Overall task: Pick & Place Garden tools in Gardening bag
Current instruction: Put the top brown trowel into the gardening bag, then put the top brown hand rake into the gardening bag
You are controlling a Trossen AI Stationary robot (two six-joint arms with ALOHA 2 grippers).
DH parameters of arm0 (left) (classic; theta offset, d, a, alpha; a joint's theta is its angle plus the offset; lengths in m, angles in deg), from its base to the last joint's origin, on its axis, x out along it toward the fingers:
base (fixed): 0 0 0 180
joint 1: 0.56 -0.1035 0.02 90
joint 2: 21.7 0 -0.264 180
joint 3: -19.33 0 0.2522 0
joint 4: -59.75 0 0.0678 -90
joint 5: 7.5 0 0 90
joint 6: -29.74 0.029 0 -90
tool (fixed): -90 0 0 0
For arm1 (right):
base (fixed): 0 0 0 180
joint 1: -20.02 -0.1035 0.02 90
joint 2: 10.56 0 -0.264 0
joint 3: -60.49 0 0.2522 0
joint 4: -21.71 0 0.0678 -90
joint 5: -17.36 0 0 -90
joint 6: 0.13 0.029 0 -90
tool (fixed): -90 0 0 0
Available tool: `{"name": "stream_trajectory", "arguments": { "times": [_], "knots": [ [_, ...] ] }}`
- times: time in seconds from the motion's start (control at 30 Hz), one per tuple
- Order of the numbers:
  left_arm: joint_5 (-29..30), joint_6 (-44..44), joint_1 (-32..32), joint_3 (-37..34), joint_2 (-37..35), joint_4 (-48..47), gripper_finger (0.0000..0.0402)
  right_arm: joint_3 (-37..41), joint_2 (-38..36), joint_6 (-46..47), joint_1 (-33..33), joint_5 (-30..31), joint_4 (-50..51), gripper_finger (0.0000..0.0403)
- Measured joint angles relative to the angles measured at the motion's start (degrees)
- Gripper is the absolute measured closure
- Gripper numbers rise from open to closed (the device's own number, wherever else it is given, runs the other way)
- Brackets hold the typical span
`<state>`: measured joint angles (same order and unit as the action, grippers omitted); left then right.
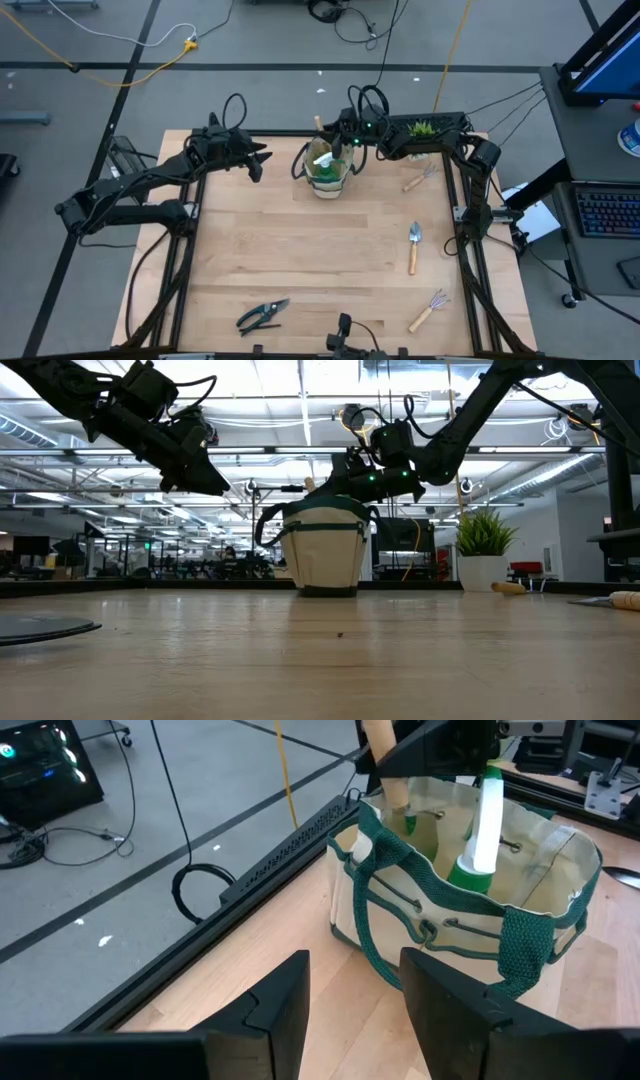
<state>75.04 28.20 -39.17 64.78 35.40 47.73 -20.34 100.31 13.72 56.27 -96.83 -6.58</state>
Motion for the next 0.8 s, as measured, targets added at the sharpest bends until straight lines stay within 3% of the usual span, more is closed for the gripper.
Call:
{"name": "stream_trajectory", "arguments": {
  "times": [0.8],
  "knots": [
    [0.0, -0.2, 0.0, 0.0, 0.0, -0.3, 0.0241, 0.0, -1.2, 0.4, 0.0, 0.2, -1.4, 0.0343]
  ]
}}
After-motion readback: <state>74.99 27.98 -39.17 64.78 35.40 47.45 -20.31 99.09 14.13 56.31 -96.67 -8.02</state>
